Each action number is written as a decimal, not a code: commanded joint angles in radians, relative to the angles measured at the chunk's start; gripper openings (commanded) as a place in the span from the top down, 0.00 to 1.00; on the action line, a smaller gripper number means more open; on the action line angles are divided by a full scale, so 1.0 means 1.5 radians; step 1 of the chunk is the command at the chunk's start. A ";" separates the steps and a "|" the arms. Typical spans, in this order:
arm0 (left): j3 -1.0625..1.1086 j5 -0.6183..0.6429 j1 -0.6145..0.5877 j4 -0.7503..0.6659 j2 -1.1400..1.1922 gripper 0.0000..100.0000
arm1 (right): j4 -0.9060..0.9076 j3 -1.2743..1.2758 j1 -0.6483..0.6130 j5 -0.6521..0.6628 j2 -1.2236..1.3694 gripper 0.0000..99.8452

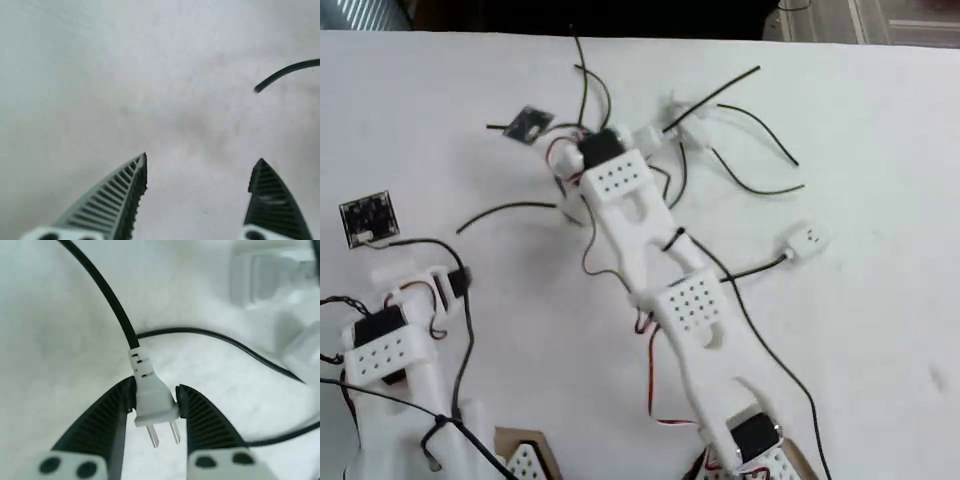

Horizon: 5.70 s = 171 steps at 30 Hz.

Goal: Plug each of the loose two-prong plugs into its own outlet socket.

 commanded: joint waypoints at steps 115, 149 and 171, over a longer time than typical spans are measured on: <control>-0.018 0.002 0.009 -0.012 -0.016 0.68 | -0.132 1.047 0.083 -0.217 -0.463 0.96; -0.014 0.002 0.009 -0.013 -0.017 0.68 | -0.107 1.070 0.084 -0.218 -0.539 0.91; -0.013 0.002 0.010 -0.013 -0.019 0.68 | -0.009 1.030 0.082 -0.214 -0.762 0.98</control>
